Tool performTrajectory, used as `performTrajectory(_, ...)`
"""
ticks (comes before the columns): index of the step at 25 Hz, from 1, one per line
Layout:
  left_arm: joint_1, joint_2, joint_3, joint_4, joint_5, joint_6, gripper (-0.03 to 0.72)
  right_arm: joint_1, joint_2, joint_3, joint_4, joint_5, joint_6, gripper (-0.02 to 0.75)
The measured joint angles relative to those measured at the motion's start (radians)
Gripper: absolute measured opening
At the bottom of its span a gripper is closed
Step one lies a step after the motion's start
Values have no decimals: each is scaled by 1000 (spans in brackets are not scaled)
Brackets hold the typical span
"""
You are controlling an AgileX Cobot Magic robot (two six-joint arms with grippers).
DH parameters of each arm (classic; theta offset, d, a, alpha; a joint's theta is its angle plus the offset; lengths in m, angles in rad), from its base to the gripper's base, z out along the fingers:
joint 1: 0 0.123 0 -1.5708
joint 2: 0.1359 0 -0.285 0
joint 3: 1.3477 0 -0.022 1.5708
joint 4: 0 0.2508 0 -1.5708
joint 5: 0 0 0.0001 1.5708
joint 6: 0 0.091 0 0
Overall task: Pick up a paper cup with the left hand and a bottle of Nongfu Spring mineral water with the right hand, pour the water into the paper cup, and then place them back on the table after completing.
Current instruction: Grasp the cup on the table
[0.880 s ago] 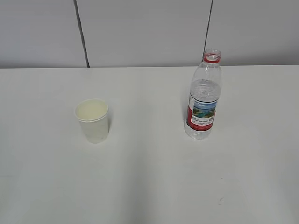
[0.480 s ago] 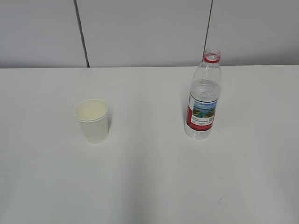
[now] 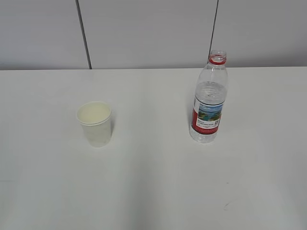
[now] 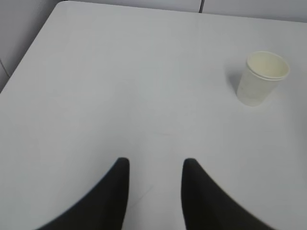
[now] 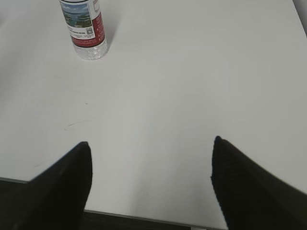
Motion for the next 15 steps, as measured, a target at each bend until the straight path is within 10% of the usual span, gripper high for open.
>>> performTrajectory(15, -14, 375, -53, -27, -535, 0, 238, 0, 278, -20, -6, -430, 2, 572)
